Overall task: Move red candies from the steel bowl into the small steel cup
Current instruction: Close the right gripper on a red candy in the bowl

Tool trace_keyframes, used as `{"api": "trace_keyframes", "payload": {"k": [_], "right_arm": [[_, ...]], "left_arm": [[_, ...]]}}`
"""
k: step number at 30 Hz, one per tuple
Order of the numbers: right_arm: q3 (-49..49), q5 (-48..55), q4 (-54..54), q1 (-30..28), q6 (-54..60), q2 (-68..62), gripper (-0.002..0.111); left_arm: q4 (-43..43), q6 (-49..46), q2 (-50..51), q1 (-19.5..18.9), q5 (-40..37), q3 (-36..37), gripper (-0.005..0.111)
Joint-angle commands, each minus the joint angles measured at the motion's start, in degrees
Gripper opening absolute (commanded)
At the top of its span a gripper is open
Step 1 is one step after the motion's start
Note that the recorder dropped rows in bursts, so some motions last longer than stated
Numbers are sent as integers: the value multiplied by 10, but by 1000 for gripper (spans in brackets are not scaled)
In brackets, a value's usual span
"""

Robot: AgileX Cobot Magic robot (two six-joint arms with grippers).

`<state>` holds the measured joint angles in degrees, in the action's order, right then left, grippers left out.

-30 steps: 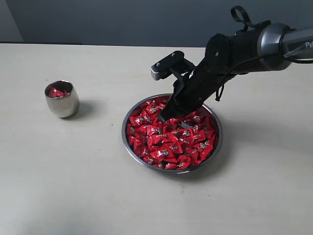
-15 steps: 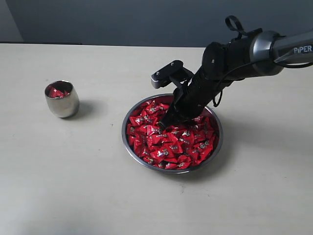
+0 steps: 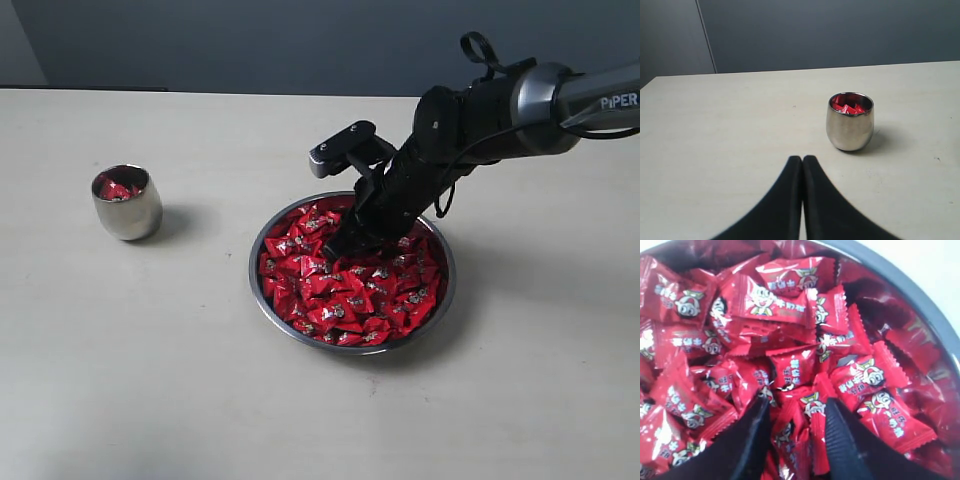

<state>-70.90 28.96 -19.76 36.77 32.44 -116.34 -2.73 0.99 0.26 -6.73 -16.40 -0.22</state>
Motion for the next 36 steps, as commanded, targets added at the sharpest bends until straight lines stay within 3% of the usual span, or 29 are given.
{"api": "trace_keyframes", "payload": {"k": [1, 17, 22, 32, 36], "right_arm": [[-2, -6, -12, -1, 0, 1, 37], [-2, -5, 2, 23, 0, 1, 36], [-2, -3, 23, 21, -1, 1, 10], [-2, -1, 28, 20, -6, 1, 15], [-2, 0, 37, 20, -12, 1, 7]], "left_arm": [[1, 1, -3, 0, 1, 2, 0], [1, 1, -3, 0, 1, 2, 0], [1, 1, -3, 0, 1, 2, 0], [1, 1, -3, 0, 1, 2, 0], [1, 1, -3, 0, 1, 2, 0]]}}
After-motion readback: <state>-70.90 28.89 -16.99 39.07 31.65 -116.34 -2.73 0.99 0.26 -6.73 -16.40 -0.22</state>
